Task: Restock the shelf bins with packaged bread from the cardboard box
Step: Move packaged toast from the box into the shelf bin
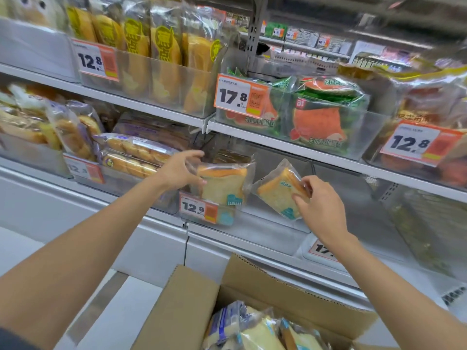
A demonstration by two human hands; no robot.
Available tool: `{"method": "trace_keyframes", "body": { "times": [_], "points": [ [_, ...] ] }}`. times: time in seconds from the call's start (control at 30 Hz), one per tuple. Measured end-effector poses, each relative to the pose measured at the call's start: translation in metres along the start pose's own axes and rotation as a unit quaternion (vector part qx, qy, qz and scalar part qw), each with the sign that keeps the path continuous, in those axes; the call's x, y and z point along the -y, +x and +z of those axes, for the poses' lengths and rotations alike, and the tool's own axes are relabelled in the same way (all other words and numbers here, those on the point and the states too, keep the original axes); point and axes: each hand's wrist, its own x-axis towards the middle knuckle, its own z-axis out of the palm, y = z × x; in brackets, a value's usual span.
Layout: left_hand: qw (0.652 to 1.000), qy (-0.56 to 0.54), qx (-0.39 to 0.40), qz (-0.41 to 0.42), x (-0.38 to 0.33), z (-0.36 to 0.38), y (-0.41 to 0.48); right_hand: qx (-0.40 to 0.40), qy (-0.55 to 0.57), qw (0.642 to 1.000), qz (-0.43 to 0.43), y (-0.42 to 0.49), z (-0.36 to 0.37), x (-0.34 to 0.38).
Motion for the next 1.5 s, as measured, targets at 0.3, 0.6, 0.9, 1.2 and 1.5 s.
{"method": "trace_keyframes", "body": {
  "times": [0.3, 0.6, 0.9, 1.2, 1.5],
  "points": [
    [0.922, 0.369, -0.070, 0.096, -0.016, 0.079, -0.003, 0.015, -0.009, 0.999, 0.029, 0.003, 0.013, -0.004],
    [0.796, 0.506, -0.075, 0.324, 0.013, 0.074, -0.011, -0.009, -0.038, 0.998, 0.055, 0.013, 0.008, -0.013],
    [0.830, 0.499, -0.017, 0.250, 0.016, 0.084, 0.002, 0.068, -0.080, 0.993, 0.060, 0.022, 0.047, -0.007],
    [0.794, 0.558, 0.047, 0.237, 0.010, 0.101, -0.013, 0.092, -0.068, 0.991, 0.065, 0.021, 0.065, -0.010],
    [0.860, 0.468, 0.083, 0.184, 0.020, 0.088, -0.014, 0.099, -0.068, 0.991, 0.059, 0.025, 0.070, -0.010]
  ]
}}
